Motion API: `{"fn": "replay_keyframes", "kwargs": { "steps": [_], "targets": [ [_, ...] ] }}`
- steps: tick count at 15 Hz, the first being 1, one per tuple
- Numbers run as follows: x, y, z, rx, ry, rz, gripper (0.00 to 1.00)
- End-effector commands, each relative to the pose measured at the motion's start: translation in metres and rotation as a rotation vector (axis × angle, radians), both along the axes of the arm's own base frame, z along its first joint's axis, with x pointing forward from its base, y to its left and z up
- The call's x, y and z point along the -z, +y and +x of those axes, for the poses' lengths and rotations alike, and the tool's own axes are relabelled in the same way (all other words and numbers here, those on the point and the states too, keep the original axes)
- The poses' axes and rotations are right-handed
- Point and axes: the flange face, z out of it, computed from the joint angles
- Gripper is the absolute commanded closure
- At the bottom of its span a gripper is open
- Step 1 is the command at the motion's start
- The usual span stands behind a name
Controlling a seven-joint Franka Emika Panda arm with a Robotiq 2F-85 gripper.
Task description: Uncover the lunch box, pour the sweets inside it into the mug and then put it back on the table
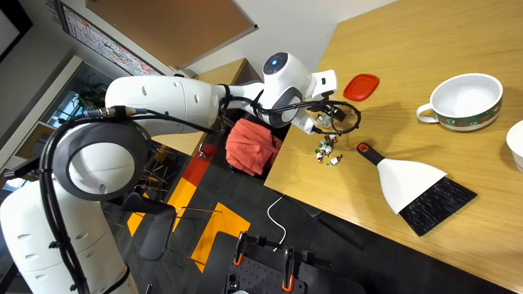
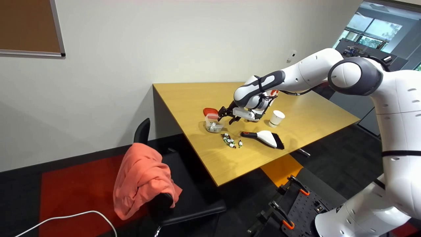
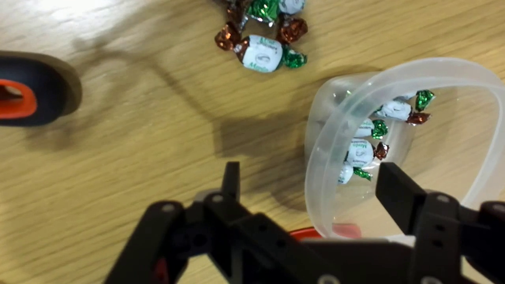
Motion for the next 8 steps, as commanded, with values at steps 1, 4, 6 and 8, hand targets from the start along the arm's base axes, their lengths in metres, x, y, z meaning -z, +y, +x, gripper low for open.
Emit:
{"fn": "replay_keyframes", "kwargs": {
  "steps": [1, 4, 6, 8],
  "targets": [
    [0.0031, 0.0028, 0.0113, 0.017, 0.013, 0.009, 0.42],
    [0.0063, 0.0036, 0.0138, 0.014, 0.012, 0.01, 0.65],
    [0.008, 0.0043, 0.0147, 0.012, 0.012, 0.01, 0.8],
    [0.0085, 0.0053, 0.0152, 0.009, 0.011, 0.009, 0.95]
  ]
}}
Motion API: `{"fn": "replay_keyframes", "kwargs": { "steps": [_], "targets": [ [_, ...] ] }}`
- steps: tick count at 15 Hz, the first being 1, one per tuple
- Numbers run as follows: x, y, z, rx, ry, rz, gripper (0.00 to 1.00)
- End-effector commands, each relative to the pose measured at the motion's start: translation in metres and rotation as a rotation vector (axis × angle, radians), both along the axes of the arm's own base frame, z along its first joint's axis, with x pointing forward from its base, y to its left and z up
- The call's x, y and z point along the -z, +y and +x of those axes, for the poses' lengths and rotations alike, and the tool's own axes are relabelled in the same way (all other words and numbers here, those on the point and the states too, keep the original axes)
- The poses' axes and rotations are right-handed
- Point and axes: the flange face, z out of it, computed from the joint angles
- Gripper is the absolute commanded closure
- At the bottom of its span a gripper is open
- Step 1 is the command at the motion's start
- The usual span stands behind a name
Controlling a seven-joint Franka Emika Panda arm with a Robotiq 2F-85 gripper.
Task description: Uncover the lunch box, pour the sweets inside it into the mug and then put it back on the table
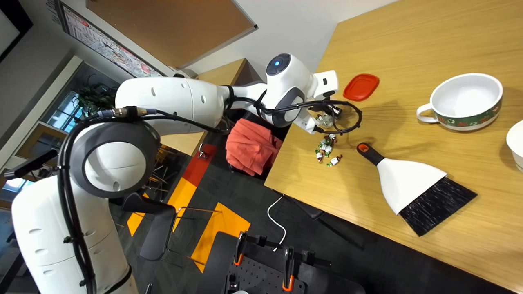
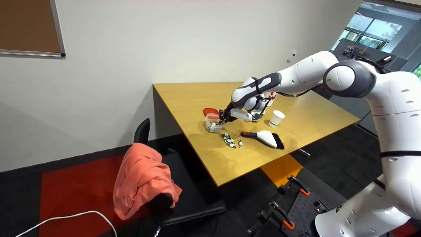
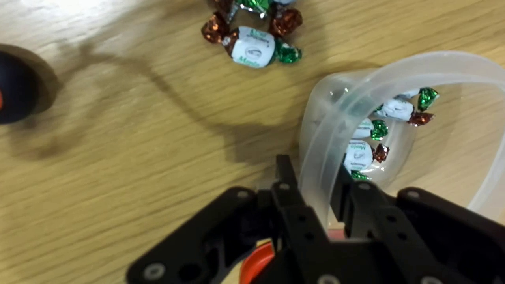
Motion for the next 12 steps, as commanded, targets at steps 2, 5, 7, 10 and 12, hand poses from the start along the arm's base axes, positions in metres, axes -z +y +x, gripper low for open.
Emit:
{"fn": "replay_keyframes", "kwargs": {
  "steps": [2, 5, 7, 10, 12],
  "targets": [
    [-0.005, 0.003, 0.006, 0.012, 0.01, 0.011, 1.0],
    [-0.019, 0.003, 0.002, 0.006, -0.009, 0.009, 0.98],
    [-0.033, -0.001, -0.001, 0.005, -0.025, 0.004, 0.98],
    [-0.061, -0.011, -0.005, 0.016, -0.057, 0.0, 0.98],
    [-0.082, -0.022, -0.01, 0.033, -0.07, -0.01, 0.98]
  ]
}}
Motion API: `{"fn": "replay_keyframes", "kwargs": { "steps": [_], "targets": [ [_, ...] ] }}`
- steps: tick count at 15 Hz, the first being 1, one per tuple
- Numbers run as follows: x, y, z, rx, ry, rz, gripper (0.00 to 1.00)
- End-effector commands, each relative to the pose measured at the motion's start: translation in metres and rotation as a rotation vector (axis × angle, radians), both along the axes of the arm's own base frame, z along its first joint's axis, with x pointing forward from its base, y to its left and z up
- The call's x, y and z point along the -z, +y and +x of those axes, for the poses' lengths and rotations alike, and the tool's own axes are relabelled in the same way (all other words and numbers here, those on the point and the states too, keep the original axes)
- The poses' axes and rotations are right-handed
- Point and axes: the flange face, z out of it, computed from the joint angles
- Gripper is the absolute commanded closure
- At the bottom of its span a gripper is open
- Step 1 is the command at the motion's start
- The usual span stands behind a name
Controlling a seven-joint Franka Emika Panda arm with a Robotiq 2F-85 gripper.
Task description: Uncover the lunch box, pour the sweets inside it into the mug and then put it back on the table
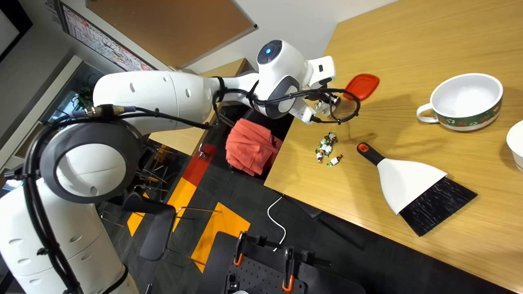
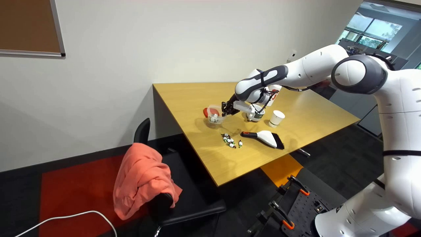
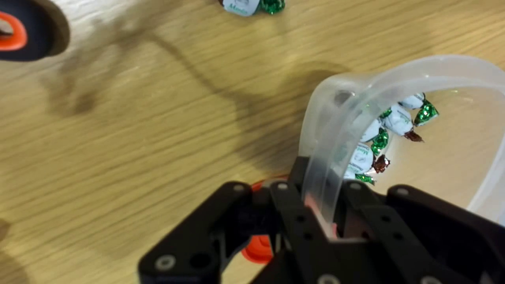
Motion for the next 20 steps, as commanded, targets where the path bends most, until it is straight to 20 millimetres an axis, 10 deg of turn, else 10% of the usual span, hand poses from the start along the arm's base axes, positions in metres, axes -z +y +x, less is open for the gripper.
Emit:
{"fn": "replay_keyframes", "kwargs": {
  "steps": [1, 20],
  "targets": [
    [-0.046, -0.017, -0.019, 0.03, -0.013, -0.004, 0.98],
    [-0.119, -0.207, -0.089, 0.36, 0.088, -0.329, 0.98]
  ]
}}
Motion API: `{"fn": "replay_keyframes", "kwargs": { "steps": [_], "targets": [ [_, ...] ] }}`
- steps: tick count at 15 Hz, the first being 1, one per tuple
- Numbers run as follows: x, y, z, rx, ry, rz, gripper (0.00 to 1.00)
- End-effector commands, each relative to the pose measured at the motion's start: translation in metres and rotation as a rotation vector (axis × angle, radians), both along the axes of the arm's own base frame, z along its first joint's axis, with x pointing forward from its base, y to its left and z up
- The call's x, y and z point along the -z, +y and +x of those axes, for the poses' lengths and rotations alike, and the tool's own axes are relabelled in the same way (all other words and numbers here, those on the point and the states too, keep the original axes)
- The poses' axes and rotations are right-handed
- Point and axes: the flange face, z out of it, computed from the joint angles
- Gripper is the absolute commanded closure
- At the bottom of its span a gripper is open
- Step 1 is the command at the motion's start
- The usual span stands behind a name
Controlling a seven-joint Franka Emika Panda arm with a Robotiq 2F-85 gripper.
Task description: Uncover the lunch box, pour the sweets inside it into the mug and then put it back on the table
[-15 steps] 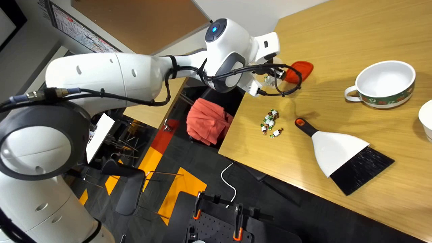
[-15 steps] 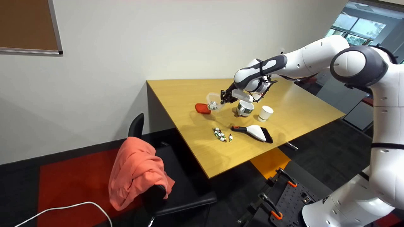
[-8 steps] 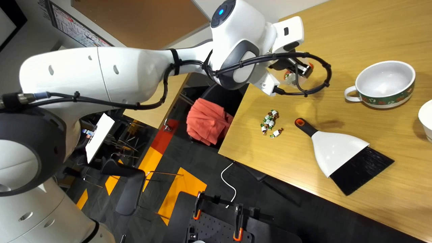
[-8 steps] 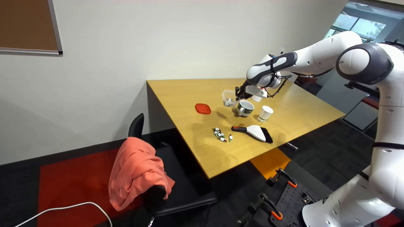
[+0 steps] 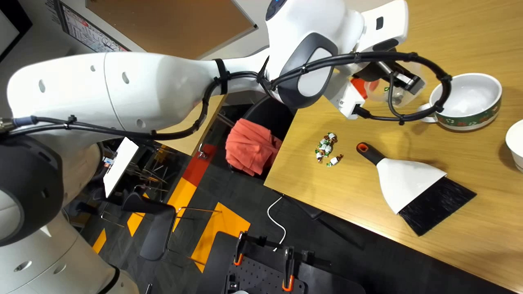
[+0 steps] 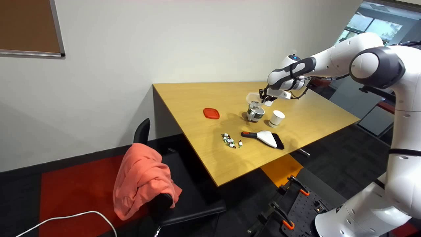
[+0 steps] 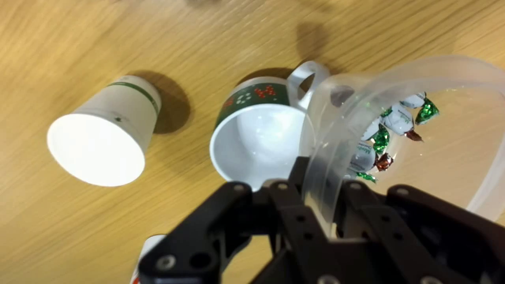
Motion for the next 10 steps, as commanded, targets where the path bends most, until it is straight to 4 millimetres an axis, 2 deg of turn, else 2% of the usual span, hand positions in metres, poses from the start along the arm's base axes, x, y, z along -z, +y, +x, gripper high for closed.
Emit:
{"fn": "replay_keyframes", "kwargs": {
  "steps": [1, 3, 4, 5, 6, 10],
  "targets": [
    [-0.0188, -0.0158, -0.0029, 0.082, 0.032, -0.078, 0.98],
    [-0.0211, -0.021, -0.0056, 0.105, 0.062, -0.129, 0.98],
    [-0.02, -0.0172, -0.0056, 0.093, 0.08, -0.142, 0.98],
    [-0.0161, -0.0229, -0.0109, 0.076, 0.044, -0.117, 0.98],
    [-0.0155, -0.0227, -0.011, 0.079, 0.047, -0.119, 0.9],
    [-0.0123, -0.0228, -0.0115, 0.08, 0.049, -0.115, 0.9]
  ]
}}
